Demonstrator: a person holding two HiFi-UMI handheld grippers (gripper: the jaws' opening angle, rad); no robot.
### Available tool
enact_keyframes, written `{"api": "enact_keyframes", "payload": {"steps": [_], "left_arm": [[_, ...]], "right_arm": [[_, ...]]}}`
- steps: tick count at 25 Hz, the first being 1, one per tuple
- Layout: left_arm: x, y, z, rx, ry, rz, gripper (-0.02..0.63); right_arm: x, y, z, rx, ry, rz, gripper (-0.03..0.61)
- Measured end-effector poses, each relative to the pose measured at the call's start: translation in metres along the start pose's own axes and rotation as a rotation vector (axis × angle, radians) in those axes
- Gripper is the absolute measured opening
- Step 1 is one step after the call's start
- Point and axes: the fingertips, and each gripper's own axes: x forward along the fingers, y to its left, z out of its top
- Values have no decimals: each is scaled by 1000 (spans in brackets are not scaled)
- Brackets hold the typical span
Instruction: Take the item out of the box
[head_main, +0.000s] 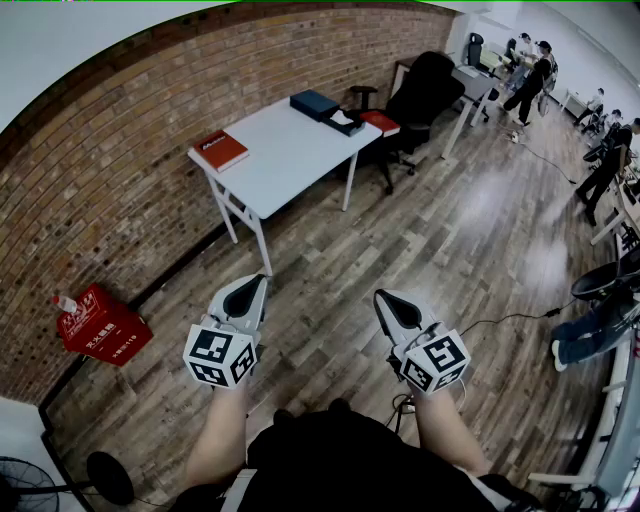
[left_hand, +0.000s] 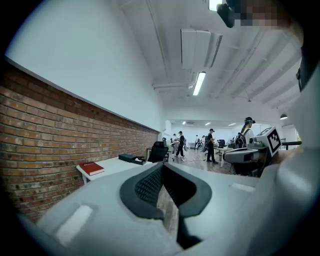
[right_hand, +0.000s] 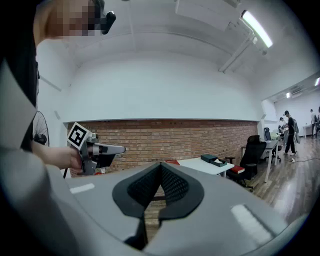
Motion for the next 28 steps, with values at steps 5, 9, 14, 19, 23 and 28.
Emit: {"api": "enact_keyframes", "payload": {"steps": [5,9,14,19,23,28], "left_arm": [[8,-18,4,-41,-10,-18,6],[19,-38,4,-41,0,-25,6],[23,-70,-6,-31,8,-19,6],[21,-83,-29,-73,29,27,6],[31,-83,-42,-95,50,37,6],[67,-78,-50,-105,61,8,6]], "right_arm": [[-20,-19,-1,10,0,-4,-3],[-37,-34,-6,39,12,10,-2],[-69,-21,-20,33,3,150,0],[-86,-36,-48,89,49,167,2],[-83,-41,-59,113,77,190,2],[-56,-52,-69,127,113,218,2]]}}
